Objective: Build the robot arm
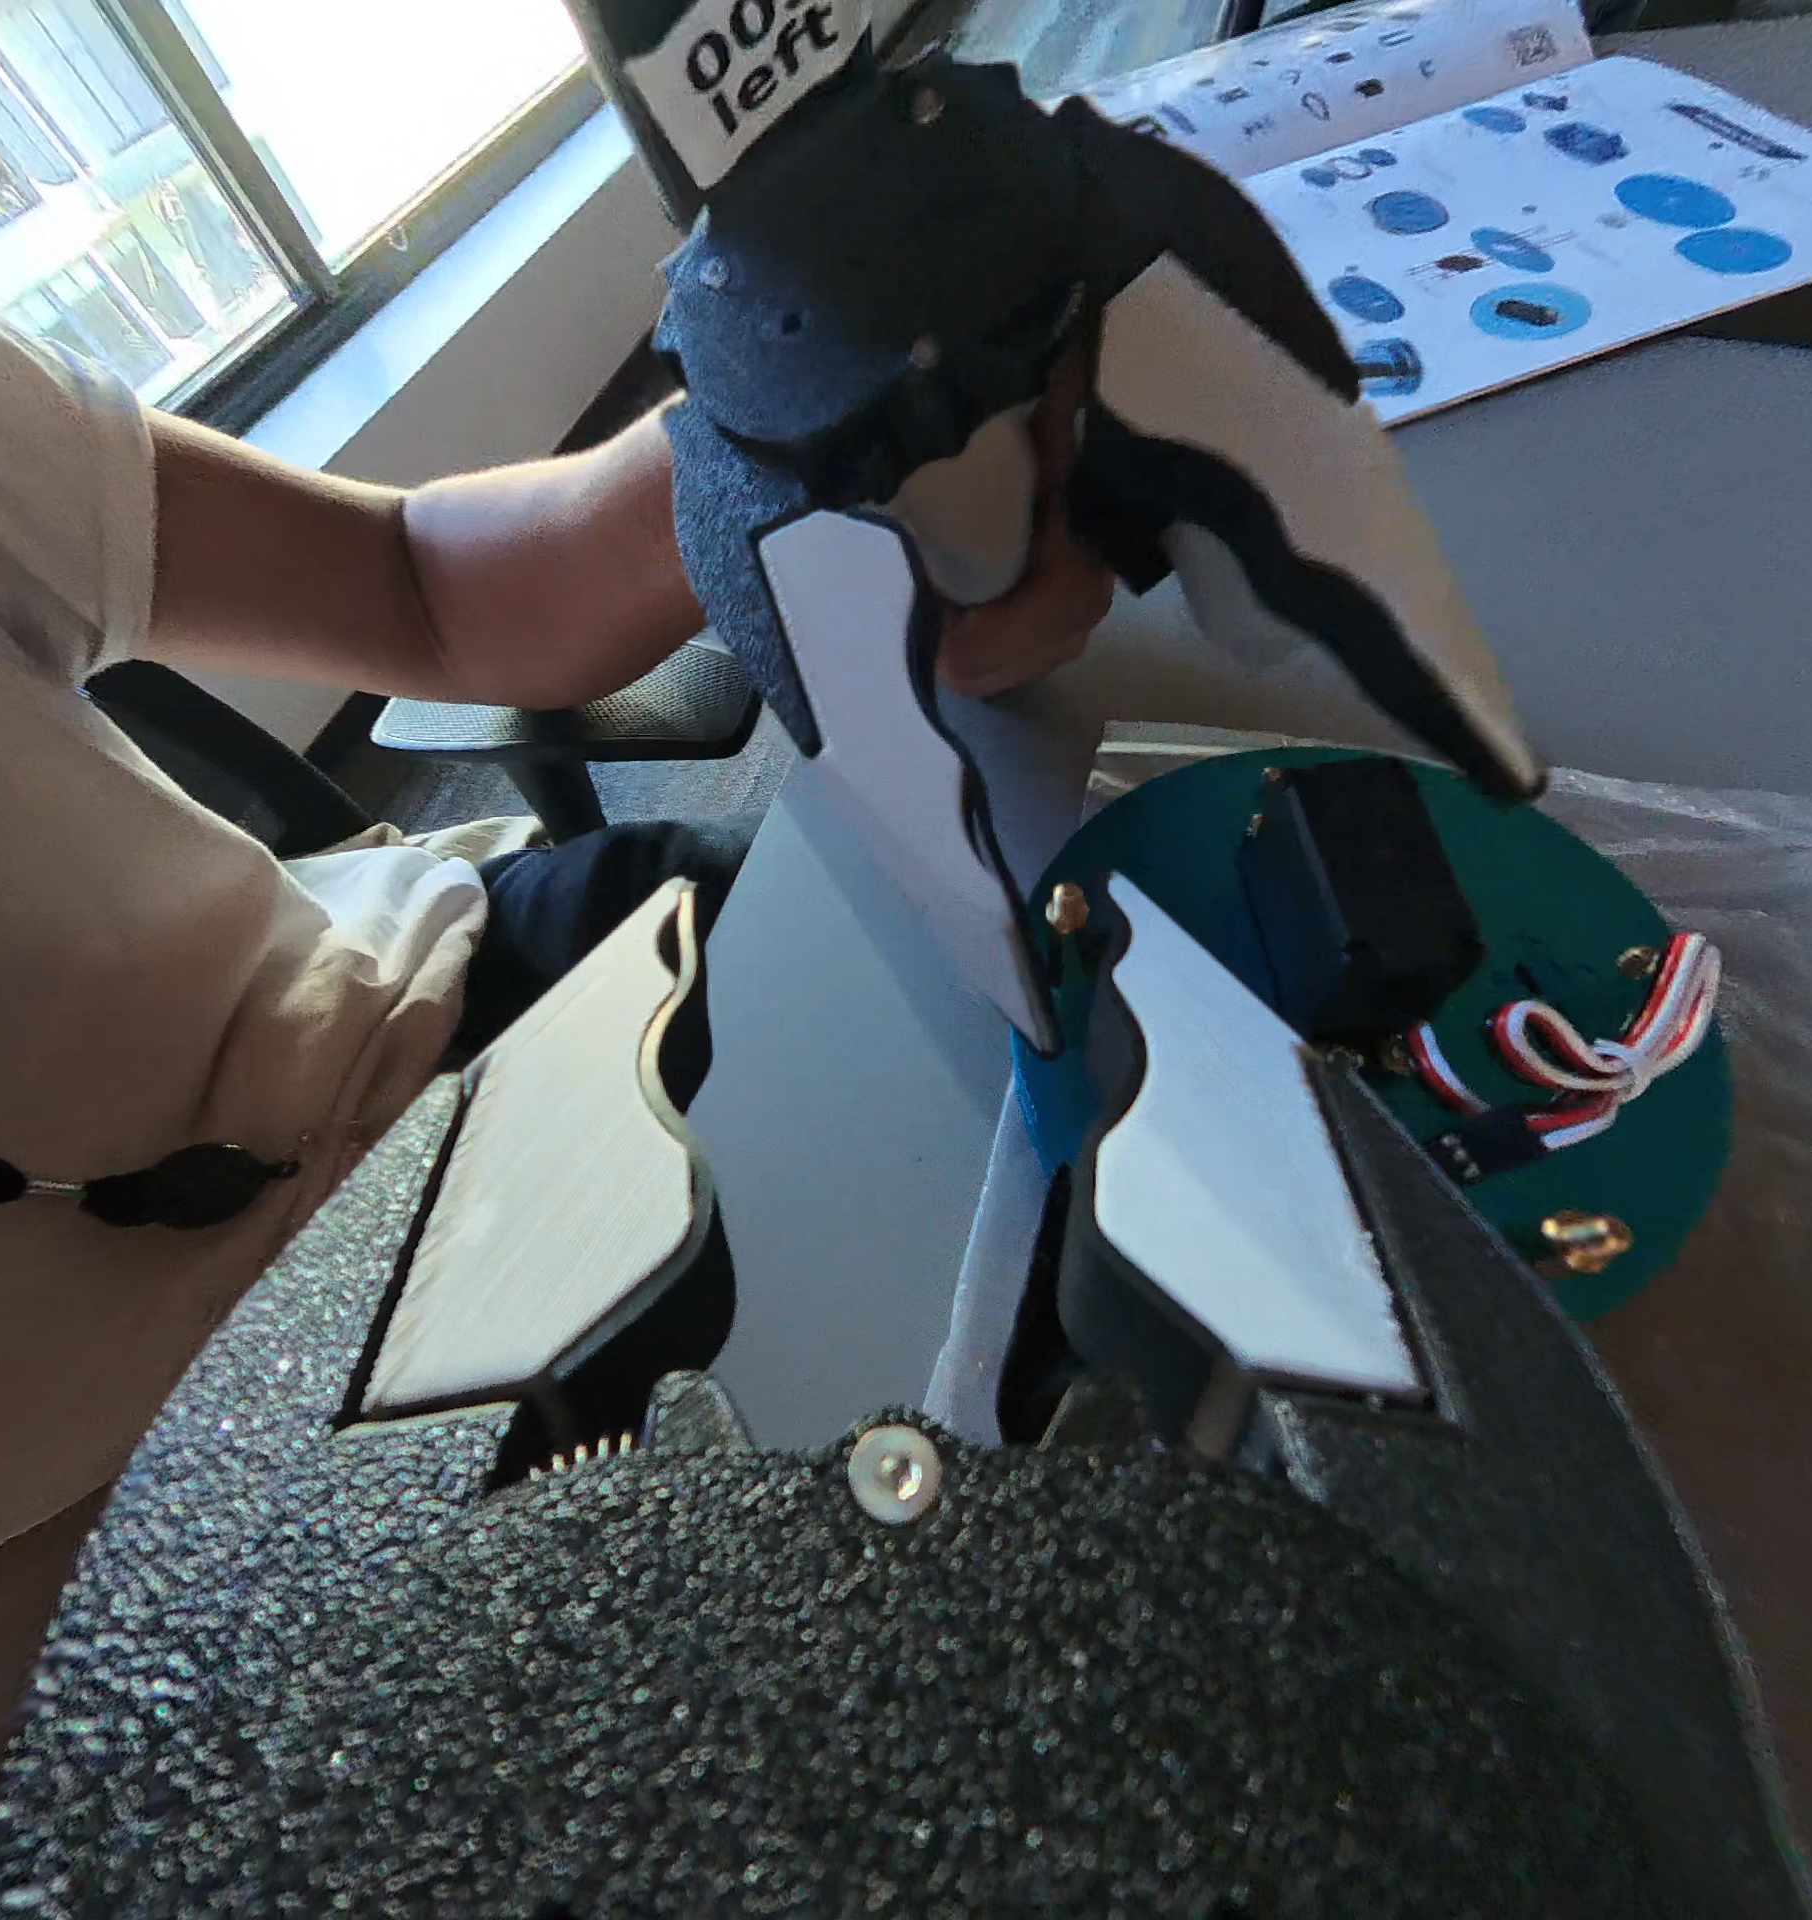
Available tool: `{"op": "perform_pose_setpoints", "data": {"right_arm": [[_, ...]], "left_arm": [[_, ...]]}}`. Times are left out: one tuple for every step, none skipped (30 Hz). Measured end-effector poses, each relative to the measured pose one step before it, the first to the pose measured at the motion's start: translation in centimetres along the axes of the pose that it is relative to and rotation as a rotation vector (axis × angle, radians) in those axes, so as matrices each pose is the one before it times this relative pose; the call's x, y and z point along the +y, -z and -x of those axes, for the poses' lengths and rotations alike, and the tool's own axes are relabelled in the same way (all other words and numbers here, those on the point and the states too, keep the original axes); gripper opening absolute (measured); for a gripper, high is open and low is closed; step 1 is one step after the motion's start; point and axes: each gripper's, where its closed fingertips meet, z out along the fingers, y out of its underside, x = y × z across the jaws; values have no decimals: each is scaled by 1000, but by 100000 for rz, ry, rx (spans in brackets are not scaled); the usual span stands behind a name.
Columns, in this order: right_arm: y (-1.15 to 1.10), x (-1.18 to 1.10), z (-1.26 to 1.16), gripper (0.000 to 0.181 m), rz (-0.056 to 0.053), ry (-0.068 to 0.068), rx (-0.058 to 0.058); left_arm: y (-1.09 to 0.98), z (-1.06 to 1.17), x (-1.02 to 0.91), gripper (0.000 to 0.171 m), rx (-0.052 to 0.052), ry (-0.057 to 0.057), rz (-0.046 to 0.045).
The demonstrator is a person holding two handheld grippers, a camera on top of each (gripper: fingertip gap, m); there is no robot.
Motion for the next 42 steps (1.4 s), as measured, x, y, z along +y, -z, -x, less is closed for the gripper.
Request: {"op": "perform_pose_setpoints", "data": {"right_arm": [[402,182,8,71,-58,-332,1008],[564,132,58,70,-452,-1503,56],[562,-13,183,71,-1571,-1949,-1021],[499,55,207,71,-903,-1116,-1292],[366,155,-93,64,223,197,420],[221,-67,-306,59,-532,1200,1839],[27,-295,-326,61,-1212,1160,1947],[-194,-324,-247,64,-842,766,1195],[-418,-238,-195,70,-164,461,612],[-554,-64,42,72,816,460,-578],[-612,131,224,72,1590,479,-1288],[-528,244,205,72,1696,840,-578],[-358,413,184,72,1953,1206,-93],[-104,244,164,70,779,1075,392],[111,136,175,71,59,250,-2],[231,76,81,72,-170,-933,-70],[352,49,95,73,-300,-1350,-541],[441,-7,144,72,-619,-1325,-878],[478,-68,156,71,-1188,-931,-948],[498,-38,71,66,-976,-306,-467],[453,-51,23,60,-863,109,-130],[349,-121,-298,62,-801,418,1735],[184,-175,-507,64,-660,697,2823],[-56,-226,-295,66,-473,294,1314],[-324,-290,83,68,-521,-375,-950],[-568,-293,140,70,-310,-153,-1004],[-777,-149,69,73,621,690,-76],[-845,39,-66,76,1822,1828,1106],[-755,133,-136,76,2148,2355,2080],[-603,-8,-116,76,1109,1438,1803],[-413,-172,168,73,-111,23,-368],[-204,-158,341,75,-121,-1241,-1603],[22,6,202,76,496,-472,-1083],[176,47,117,74,-52,-168,-605],[272,17,82,71,-731,-1112,-660],[287,1,141,70,-978,-1461,-1158],[292,43,161,71,-613,-1084,-1126],[311,38,196,67,-470,-210,-952],[317,-113,170,67,-1211,147,-181],[350,-79,92,64,-360,821,593],[415,-55,-172,62,531,2143,2272],[499,-181,-476,61,490,2902,4078]], "left_arm": [[157,379,160,82,81,606,257],[394,451,295,89,486,1759,337],[499,521,402,92,-194,2216,453],[568,869,409,66,-3517,1769,399],[633,813,72,56,-4345,546,-1303],[636,-235,-277,59,1859,258,-2397],[463,-695,-439,70,4178,671,-2214],[105,-457,-413,71,1531,198,-1197],[-225,-414,-272,70,330,-827,-89],[-485,-629,-209,71,989,-1101,344],[-647,-694,-210,72,1200,-1092,141],[-760,-520,-87,73,407,-1245,725],[-786,-87,78,74,-1615,-1793,1402],[-673,143,202,75,-2056,-1745,1412],[-478,26,257,77,-201,-568,1245],[-164,143,105,82,-155,366,464],[124,318,64,88,-1050,-582,156],[307,293,165,91,-517,-306,282],[422,271,267,93,97,1168,479],[506,268,276,93,-138,1055,325],[566,308,248,90,-1041,194,269],[560,228,111,85,-1153,-134,-237],[502,-20,-173,82,105,475,-1373],[324,-225,-254,81,1229,596,-1290],[87,-156,-139,81,356,-369,-114],[-140,-113,-35,81,-53,-1061,630],[-307,-201,-35,82,542,-805,544],[-392,-161,9,81,616,-497,558],[-377,-13,59,81,31,-486,717],[-262,17,85,81,170,-400,664],[-134,88,77,81,36,-276,528],[-25,241,50,80,-732,-99,174],[74,311,68,79,-804,-39,125],[138,258,101,86,55,3,100],[176,204,106,92,872,639,33],[198,220,152,96,912,897,-3],[220,218,172,98,662,999,-70],[252,119,128,99,680,879,-271],[323,6,-31,99,469,593,-814],[434,-44,-183,94,257,383,-1390],[529,38,-296,87,-320,580,-1958],[635,-22,-343,85,482,1346,-2096]]}}
